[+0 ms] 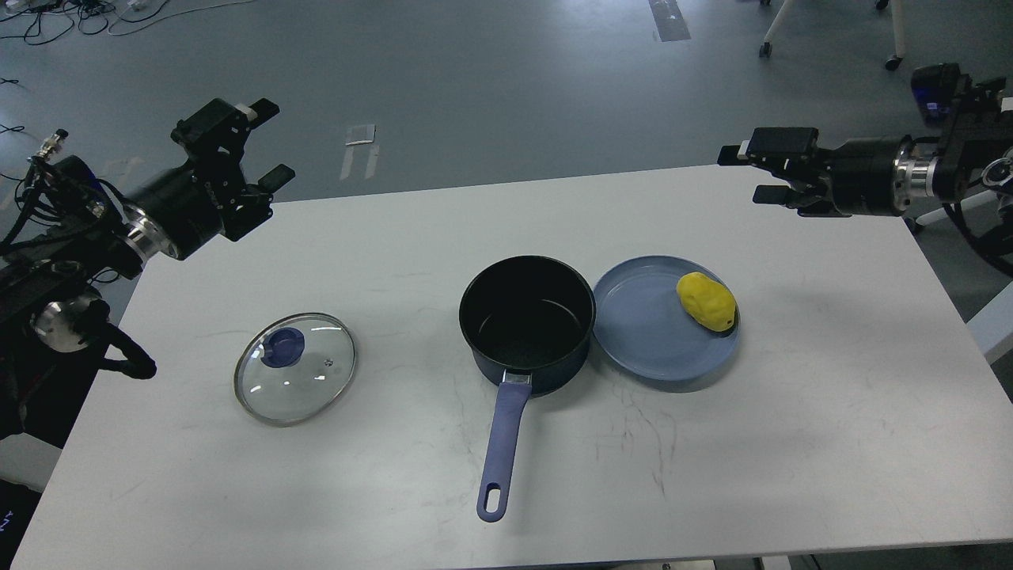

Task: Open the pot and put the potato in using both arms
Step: 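Release the lid and raise the left gripper away from it, then lower the right gripper onto the yellow potato on the plate and grasp it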

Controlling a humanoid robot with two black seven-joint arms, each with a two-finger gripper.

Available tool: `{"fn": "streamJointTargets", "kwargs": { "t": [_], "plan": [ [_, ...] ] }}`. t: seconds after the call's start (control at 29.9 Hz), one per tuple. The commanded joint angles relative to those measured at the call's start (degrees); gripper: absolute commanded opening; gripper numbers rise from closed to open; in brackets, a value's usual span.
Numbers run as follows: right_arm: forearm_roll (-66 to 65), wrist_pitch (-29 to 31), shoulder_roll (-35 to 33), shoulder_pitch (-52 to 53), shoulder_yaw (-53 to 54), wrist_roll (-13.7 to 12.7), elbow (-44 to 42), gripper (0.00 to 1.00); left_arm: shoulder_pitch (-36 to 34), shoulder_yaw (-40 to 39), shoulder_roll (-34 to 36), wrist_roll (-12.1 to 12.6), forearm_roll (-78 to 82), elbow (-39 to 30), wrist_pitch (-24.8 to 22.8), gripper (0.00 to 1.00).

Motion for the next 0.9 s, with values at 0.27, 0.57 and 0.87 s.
{"fn": "streamJointTargets", "kwargs": {
  "t": [0.27,0.57,0.87],
  "plan": [
    [-12.14,-0.01,10.95,13.21,-24.38,-0.01,-0.52,1.0,0.46,-0.36,-1.44,-0.01,-1.23,-0.24,-0.4,0.98],
    [-14.79,-0.59,18.42,13.12,-32.56,-0.01,-4.99,1.0,0.46,-1.24,-1.44,-0.01,-1.31,-1.56,-0.4,0.98],
    [-14.44,-0.68,24.23,9.96,-35.72,-0.01,-10.89,1.0,1.07,-1.77,-1.26,-0.01,-1.31,-2.87,-0.4,0.98]
  ]
}}
